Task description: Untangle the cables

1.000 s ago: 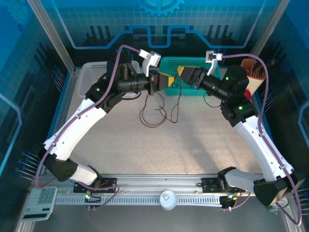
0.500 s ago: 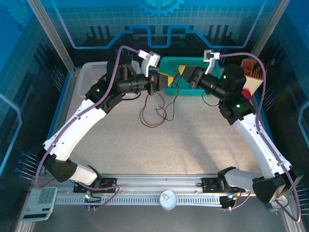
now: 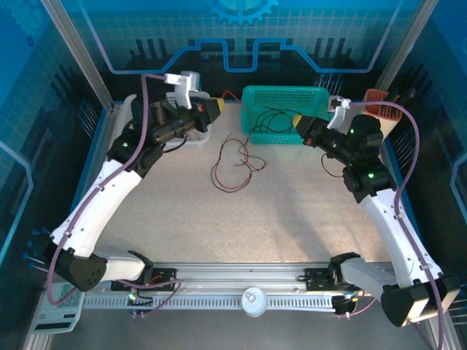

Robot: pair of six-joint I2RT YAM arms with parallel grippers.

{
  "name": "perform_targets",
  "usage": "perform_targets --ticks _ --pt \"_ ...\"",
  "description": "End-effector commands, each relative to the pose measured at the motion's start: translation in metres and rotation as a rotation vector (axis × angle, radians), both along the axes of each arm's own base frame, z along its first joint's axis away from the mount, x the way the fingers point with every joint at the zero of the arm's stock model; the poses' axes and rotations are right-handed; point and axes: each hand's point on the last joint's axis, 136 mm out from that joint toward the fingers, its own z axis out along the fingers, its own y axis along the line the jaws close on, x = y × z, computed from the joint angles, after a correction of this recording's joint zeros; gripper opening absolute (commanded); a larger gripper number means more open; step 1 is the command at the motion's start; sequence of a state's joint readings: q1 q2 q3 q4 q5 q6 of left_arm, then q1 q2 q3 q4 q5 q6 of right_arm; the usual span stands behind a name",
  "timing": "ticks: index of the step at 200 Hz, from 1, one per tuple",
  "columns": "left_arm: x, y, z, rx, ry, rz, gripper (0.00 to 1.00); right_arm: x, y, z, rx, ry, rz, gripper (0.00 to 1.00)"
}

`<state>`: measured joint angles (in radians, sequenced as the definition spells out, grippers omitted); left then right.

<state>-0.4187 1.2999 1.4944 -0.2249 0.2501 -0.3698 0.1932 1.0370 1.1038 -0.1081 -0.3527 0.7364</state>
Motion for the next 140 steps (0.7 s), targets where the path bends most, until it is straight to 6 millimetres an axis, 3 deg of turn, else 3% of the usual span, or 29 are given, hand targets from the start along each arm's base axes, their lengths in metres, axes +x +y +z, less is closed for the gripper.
perform_targets --ticks 1,41,140 --pt "-0.001 0.032 0.023 -0.054 -0.064 0.104 0.00 -0.003 -0.025 -0.012 -0.015 0.025 -0.080 0.00" --pt "-0.004 0.068 0.032 -0.066 -0.089 0.199 0.00 -0.006 -0.059 -0.029 -0.015 0.077 -0.178 0.00" --pt "-0.040 0.121 0.095 -0.047 -0.268 0.371 0.00 -0.017 -0.123 -0.056 0.003 0.183 -0.398 0.00"
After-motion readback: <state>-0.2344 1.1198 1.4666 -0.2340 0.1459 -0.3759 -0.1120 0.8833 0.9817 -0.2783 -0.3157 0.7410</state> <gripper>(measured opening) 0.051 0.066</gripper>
